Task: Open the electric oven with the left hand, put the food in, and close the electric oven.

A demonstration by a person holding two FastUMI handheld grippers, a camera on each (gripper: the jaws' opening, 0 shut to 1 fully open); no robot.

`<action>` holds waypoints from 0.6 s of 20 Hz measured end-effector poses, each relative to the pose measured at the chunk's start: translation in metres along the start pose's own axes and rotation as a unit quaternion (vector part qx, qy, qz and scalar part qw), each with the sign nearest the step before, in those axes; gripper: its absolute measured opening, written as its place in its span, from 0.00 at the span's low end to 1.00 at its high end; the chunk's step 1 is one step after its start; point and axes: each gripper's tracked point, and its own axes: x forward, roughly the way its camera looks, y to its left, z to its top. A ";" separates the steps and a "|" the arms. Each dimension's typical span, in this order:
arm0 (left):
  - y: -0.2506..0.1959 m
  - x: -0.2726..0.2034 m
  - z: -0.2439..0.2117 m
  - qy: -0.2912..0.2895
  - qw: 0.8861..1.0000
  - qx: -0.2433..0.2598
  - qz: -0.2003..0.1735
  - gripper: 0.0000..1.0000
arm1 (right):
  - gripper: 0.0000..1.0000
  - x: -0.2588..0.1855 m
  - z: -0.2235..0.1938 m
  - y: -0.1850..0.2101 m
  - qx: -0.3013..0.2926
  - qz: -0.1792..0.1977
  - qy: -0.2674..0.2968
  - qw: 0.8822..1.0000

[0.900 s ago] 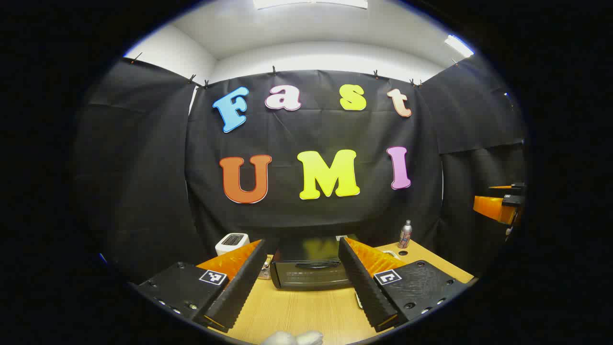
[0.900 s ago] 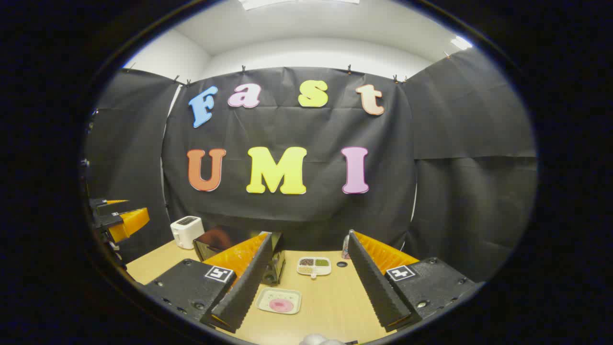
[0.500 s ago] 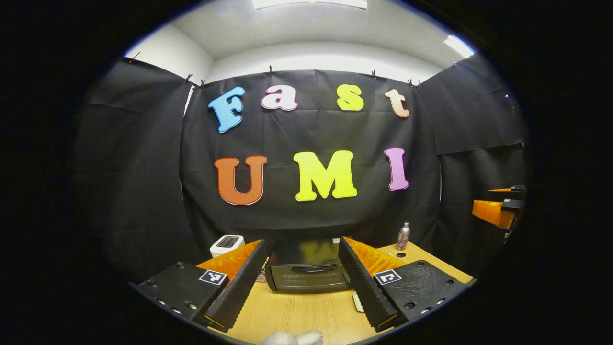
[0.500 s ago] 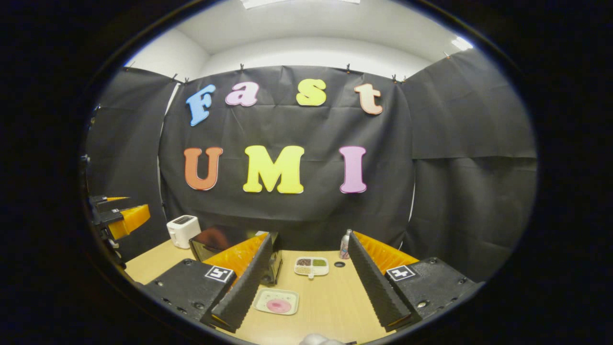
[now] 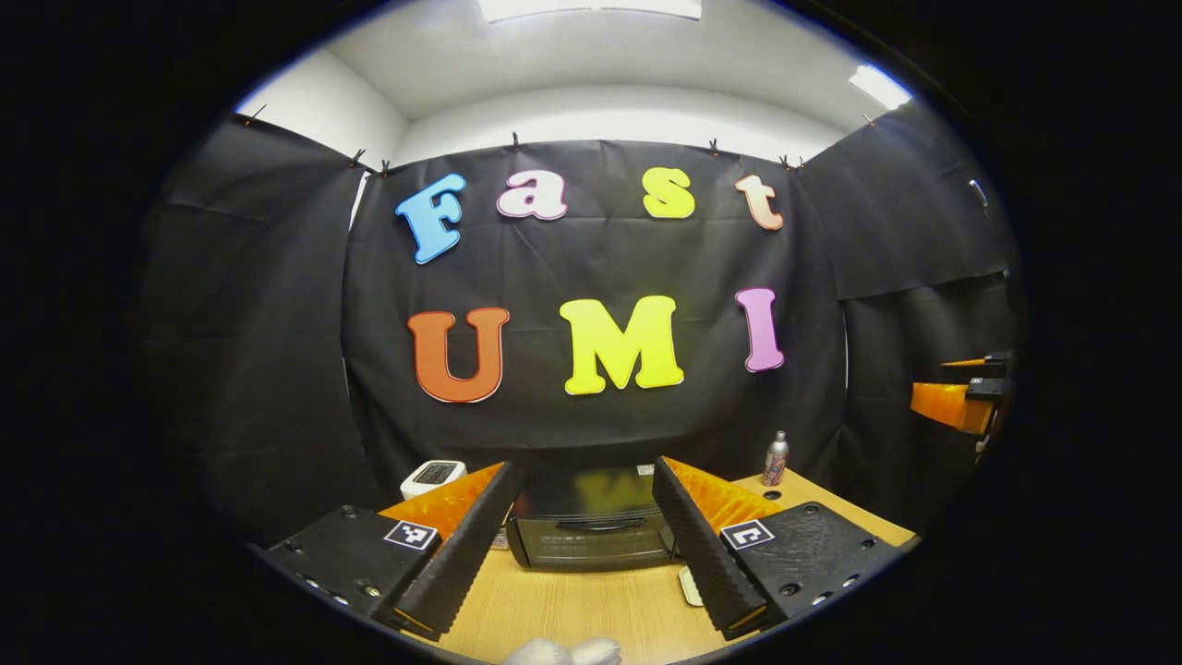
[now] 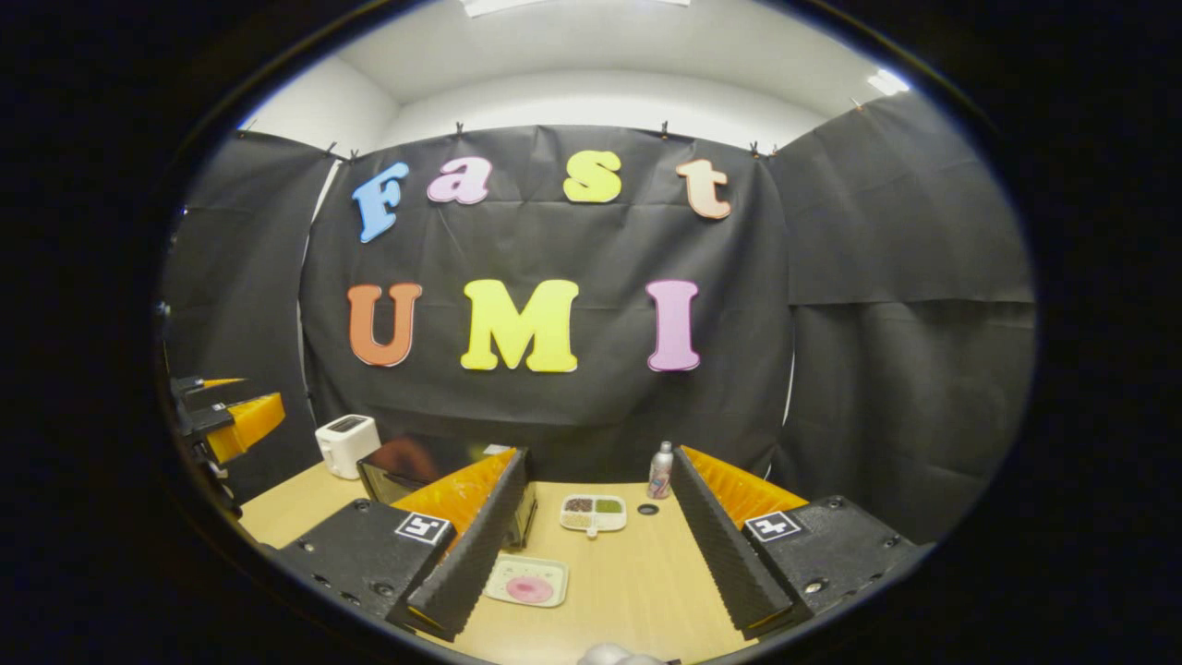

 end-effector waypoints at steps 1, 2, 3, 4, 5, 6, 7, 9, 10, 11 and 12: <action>-0.002 0.005 -0.004 0.001 1.000 0.001 -0.001 0.95 | 0.96 -0.001 0.000 -0.003 0.000 -0.002 0.000 1.000; -0.004 0.009 -0.005 0.000 1.000 0.001 -0.004 0.96 | 0.96 0.000 -0.001 -0.005 0.000 -0.004 0.001 1.000; -0.008 0.016 -0.009 0.001 1.000 0.000 -0.007 0.96 | 0.96 0.000 -0.001 -0.008 0.000 -0.007 0.003 1.000; -0.011 0.022 -0.013 0.001 1.000 -0.001 -0.010 0.96 | 0.96 -0.002 -0.003 -0.011 -0.001 -0.010 0.005 1.000; -0.014 0.030 -0.019 0.004 1.000 0.000 -0.010 0.96 | 0.96 -0.003 -0.003 -0.014 -0.003 -0.012 0.007 1.000; -0.018 0.038 -0.024 0.002 1.000 0.000 -0.015 0.96 | 0.96 -0.005 -0.003 -0.018 -0.009 -0.016 0.010 1.000; -0.024 0.046 -0.031 0.003 1.000 0.000 -0.020 0.96 | 0.96 -0.007 -0.002 -0.022 -0.015 -0.020 0.010 1.000; -0.033 0.064 -0.049 0.015 1.000 -0.004 -0.025 0.95 | 0.96 -0.010 0.001 -0.031 -0.021 -0.030 0.012 0.999; -0.036 0.074 -0.059 0.023 0.999 -0.008 -0.029 0.95 | 0.96 -0.014 0.001 -0.035 -0.022 -0.034 0.012 0.999; -0.038 0.085 -0.067 0.029 0.999 -0.011 -0.030 0.95 | 0.96 -0.015 0.004 -0.040 -0.023 -0.039 0.012 0.999; -0.039 0.095 -0.075 0.032 0.999 -0.015 -0.030 0.95 | 0.96 -0.017 0.004 -0.044 -0.023 -0.044 0.013 0.999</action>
